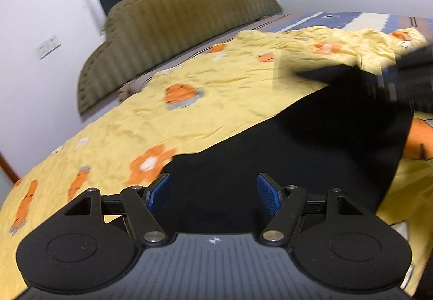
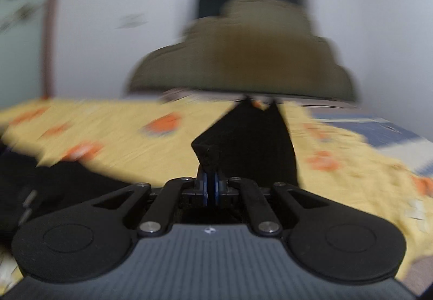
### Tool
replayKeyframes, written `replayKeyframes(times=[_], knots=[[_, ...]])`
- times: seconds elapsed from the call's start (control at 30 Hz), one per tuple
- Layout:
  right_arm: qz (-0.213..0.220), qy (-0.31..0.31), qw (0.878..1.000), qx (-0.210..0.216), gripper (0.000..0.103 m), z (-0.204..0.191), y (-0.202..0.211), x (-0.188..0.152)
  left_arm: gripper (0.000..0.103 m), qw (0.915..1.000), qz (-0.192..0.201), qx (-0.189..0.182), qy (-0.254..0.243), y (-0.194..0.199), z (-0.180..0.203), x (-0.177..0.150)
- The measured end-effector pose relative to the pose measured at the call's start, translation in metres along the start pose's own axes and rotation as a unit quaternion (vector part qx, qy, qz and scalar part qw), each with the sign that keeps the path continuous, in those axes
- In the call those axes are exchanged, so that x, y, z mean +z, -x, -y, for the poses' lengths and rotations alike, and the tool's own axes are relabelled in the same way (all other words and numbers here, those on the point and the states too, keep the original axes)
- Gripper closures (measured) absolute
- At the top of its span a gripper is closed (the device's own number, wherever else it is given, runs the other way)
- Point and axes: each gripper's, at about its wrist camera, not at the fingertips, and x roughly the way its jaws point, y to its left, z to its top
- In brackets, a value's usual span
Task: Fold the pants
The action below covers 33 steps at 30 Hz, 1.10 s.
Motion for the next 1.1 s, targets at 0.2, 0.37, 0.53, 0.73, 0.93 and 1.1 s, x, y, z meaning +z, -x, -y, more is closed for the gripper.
replayKeyframes(times=[0.2,0.37,0.53,0.73,0.93,1.1], knots=[[-0.056,0.030,0.996,0.063,0.096,-0.058,-0.011,-0.032,0.031,0.9999,-0.003,0.012,0.000,0.005,-0.008,-0.006],[-0.059,0.005,0.997,0.058,0.096,-0.053,-0.012,-0.033,0.031,1.0000,-0.005,0.004,0.000,0.006,-0.003,-0.008],[-0.106,0.012,0.991,0.082,0.077,-0.058,-0.020,-0.041,0.031,0.9999,0.000,0.007,-0.011,0.011,-0.001,-0.011],[-0.066,-0.052,0.989,0.125,0.075,-0.033,0.008,-0.030,0.025,0.9995,-0.012,-0.013,0.027,0.005,-0.006,-0.005],[-0.104,-0.029,0.993,0.041,0.075,-0.041,-0.019,-0.035,0.025,0.9992,-0.015,-0.026,0.027,0.005,-0.002,-0.004],[-0.093,-0.046,0.994,0.030,0.080,-0.032,-0.005,-0.038,0.025,0.9988,-0.016,-0.037,0.027,0.003,0.000,-0.002]])
